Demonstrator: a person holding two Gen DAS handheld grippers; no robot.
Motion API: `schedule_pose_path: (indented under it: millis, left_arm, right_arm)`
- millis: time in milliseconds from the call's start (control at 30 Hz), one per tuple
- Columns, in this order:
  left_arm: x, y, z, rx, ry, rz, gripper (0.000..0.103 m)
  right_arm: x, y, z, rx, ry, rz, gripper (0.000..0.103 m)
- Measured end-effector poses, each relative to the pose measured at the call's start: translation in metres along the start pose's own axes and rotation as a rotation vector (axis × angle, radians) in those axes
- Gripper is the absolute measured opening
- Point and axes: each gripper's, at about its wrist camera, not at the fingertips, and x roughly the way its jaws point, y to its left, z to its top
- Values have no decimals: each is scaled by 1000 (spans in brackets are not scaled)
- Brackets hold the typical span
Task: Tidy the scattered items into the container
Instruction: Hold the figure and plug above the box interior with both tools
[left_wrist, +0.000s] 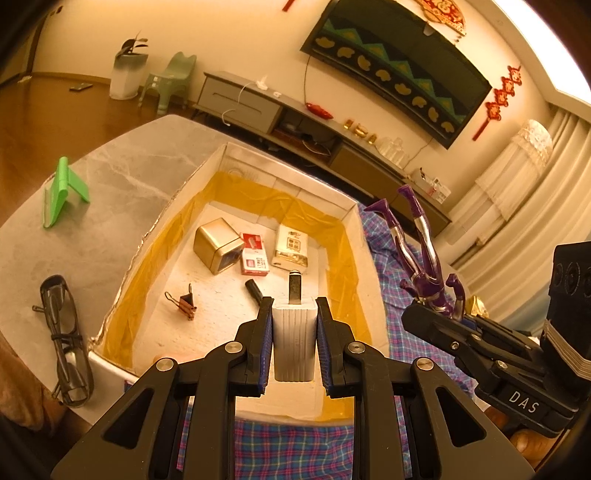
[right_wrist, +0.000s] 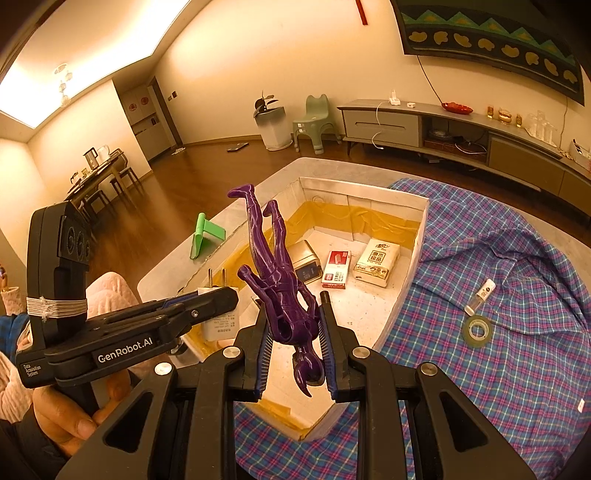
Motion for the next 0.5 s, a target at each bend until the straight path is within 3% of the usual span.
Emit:
schedule_pose_path:
  millis: [500]
  left_arm:
    - [25,11,6,-19,60,15,22]
  right_arm:
    - [29,-9,10,-5,52,-21,25]
